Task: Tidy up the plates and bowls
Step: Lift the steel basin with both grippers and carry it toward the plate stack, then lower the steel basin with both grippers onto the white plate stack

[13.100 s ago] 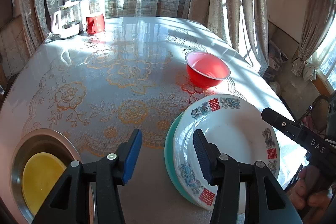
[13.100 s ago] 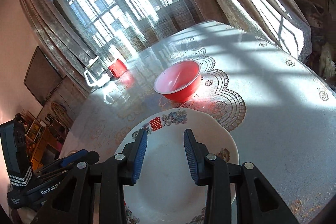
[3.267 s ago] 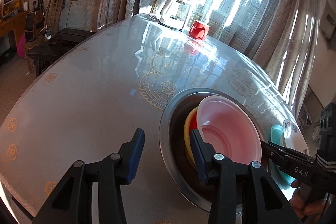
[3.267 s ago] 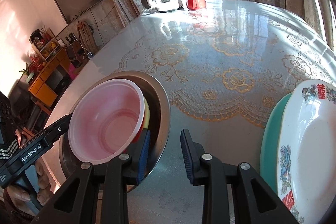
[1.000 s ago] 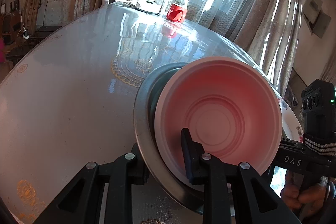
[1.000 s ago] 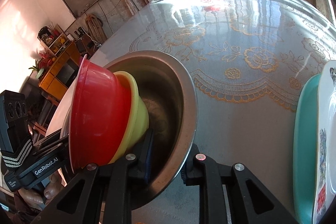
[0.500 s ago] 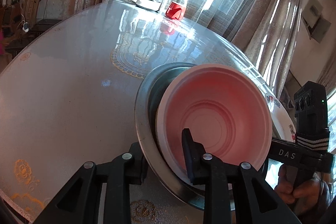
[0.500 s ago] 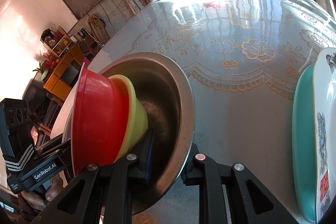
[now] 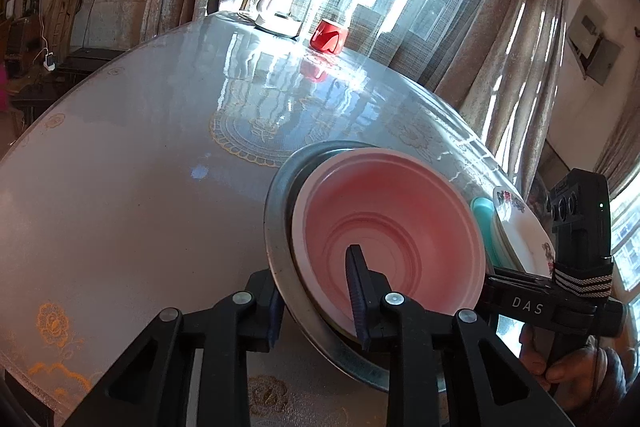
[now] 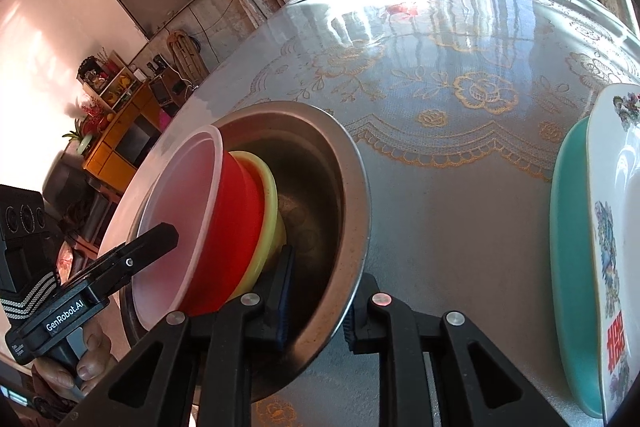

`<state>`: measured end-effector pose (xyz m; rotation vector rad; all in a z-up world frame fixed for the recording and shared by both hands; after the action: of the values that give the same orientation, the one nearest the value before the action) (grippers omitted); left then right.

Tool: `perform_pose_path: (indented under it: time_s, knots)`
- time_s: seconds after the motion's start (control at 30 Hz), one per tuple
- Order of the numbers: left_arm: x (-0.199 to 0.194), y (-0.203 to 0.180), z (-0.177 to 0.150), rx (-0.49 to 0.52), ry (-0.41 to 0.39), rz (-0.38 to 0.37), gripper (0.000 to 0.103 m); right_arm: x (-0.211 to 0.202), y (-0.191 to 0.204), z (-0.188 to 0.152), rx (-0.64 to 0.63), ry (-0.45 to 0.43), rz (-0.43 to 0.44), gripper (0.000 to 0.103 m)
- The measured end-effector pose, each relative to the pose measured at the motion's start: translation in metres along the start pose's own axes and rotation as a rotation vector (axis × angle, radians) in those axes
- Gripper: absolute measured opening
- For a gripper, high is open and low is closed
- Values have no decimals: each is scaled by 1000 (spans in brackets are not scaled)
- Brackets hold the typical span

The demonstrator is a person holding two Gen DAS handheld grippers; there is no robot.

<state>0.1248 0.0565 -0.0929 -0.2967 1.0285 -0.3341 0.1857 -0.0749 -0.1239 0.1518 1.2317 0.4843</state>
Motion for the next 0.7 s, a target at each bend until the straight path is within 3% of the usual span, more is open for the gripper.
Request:
perform_pose_path:
  time_s: [0.23, 0.7]
  knots:
    - [-9, -13, 4, 52, -23, 54, 27, -2, -3, -2, -1, -1, -9, 19]
    - [-18, -37, 10, 105, -42, 57, 27, -24, -10, -5, 14, -44, -1, 19]
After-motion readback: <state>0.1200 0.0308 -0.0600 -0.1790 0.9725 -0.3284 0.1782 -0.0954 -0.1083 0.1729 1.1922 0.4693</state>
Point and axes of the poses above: each gripper's, at about its wrist camera, not at the fingertips, and x roughly the way its jaws point, y to its left, z to its top, the point moved 10 cm from there along x, roughly the way its jaws point, and after that the axes turned 14 degrees about y, right-handed, at the moved point
